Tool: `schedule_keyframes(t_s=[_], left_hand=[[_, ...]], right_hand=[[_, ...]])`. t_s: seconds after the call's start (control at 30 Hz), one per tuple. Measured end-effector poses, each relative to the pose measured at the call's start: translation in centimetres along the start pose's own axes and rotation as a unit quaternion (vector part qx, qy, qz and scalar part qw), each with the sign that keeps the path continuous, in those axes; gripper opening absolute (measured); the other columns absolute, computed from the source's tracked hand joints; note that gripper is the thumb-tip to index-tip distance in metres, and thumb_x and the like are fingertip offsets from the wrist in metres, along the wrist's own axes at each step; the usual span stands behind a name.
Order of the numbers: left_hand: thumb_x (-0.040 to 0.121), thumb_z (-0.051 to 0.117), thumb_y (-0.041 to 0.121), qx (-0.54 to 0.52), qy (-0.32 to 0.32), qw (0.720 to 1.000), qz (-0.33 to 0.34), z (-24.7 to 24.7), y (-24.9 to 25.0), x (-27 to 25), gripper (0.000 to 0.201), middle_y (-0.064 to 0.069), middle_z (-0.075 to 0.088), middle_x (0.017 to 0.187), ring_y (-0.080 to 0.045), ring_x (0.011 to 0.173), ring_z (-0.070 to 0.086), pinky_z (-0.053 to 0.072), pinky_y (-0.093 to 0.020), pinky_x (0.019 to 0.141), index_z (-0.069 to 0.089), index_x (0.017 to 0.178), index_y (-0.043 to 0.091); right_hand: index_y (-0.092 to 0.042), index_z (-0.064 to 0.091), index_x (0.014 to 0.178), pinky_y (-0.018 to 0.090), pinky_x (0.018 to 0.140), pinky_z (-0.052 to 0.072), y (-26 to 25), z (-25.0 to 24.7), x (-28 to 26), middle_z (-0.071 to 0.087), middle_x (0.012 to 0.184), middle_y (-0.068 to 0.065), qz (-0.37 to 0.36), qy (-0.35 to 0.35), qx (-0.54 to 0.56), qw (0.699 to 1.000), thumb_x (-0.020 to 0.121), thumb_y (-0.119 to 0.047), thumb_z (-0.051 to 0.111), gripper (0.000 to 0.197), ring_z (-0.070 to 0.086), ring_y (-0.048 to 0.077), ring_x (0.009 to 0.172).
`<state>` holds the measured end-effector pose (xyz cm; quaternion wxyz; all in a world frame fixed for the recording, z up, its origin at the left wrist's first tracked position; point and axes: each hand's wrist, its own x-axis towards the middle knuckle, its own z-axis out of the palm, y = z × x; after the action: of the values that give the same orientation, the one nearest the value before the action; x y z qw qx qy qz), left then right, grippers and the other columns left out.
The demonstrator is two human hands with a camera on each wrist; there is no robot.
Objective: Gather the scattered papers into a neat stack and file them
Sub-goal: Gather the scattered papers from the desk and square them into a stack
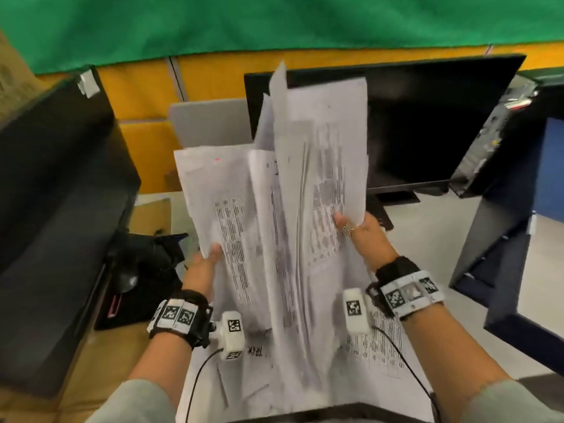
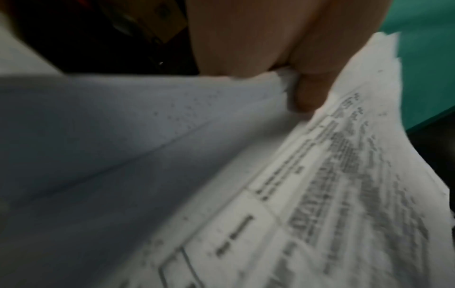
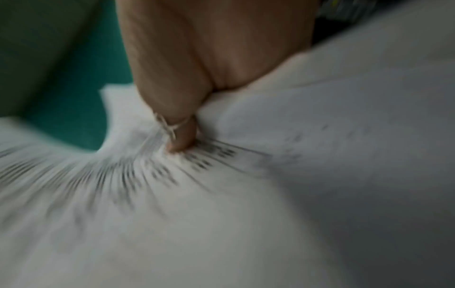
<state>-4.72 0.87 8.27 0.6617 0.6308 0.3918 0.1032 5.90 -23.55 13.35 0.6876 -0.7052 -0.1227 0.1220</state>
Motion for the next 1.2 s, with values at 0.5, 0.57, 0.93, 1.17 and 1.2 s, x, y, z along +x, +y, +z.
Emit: schedule_keyframes(t_s=[0.5, 0.57, 0.93, 1.17, 1.2], left_hand=[[0.075, 0.061, 0.053, 0.023, -0.172, 0.983, 0.053, 1.5, 0.6, -1.0, 0.064, 0.001, 0.057, 0.128, -0.023, 0.123, 0.049, 0.032, -0.050, 0.109, 0.049, 0.129, 0.021], [0.078, 0.071, 0.025, 0.077, -0.152, 0.980, 0.108, 2.4, 1.4, -1.5, 0.048, 0.005, 0.063, 0.112, -0.019, 0.110, 0.057, 0.041, -0.041, 0.101, 0.055, 0.122, 0.017], [0.051, 0.089, 0.029, 0.025, -0.165, 0.964, 0.208, 1.6, 4.2, -3.1, 0.074, 0.000, 0.068, 0.111, -0.010, 0.105, 0.064, 0.051, -0.024, 0.088, 0.059, 0.117, 0.013], [0.083, 0.064, 0.016, -0.048, -0.119, 0.969, 0.212, 3.7, 5.4, -4.1, 0.047, -0.015, 0.060, 0.122, -0.025, 0.117, 0.058, 0.042, -0.048, 0.102, 0.052, 0.125, -0.003], [0.069, 0.076, 0.017, -0.037, -0.124, 0.965, 0.230, 4.0, 5.7, -4.5, 0.047, -0.007, 0.068, 0.110, -0.018, 0.106, 0.064, 0.049, -0.045, 0.095, 0.062, 0.113, 0.007]], right_hand=[[-0.020, 0.041, 0.128, 0.010, 0.072, 0.050, 4.6, -0.6, 1.7, 0.057, 0.116, -0.007, 0.013, 0.087, 0.082, 0.993, 0.086, -0.003, 0.058, 0.048, 0.055, -0.003, 0.099], [-0.025, 0.042, 0.122, 0.011, 0.074, 0.050, 3.8, -0.5, 1.7, 0.058, 0.111, -0.012, -0.014, 0.096, 0.064, 0.993, 0.084, -0.001, 0.060, 0.049, 0.057, -0.003, 0.099], [-0.018, 0.069, 0.095, 0.023, 0.080, 0.056, -1.3, -3.3, -0.2, 0.073, 0.090, -0.004, -0.035, -0.062, 0.023, 0.997, 0.045, -0.030, 0.088, 0.054, 0.069, 0.005, 0.087], [-0.009, 0.063, 0.101, 0.028, 0.076, 0.053, -1.2, -2.4, 0.7, 0.074, 0.095, -0.005, -0.013, -0.060, -0.006, 0.998, 0.070, -0.001, 0.071, 0.034, 0.068, 0.012, 0.094], [-0.011, 0.065, 0.101, 0.031, 0.076, 0.054, -0.6, -3.0, 1.1, 0.074, 0.096, -0.004, -0.025, -0.050, 0.035, 0.998, 0.064, -0.008, 0.078, 0.040, 0.069, 0.015, 0.095]])
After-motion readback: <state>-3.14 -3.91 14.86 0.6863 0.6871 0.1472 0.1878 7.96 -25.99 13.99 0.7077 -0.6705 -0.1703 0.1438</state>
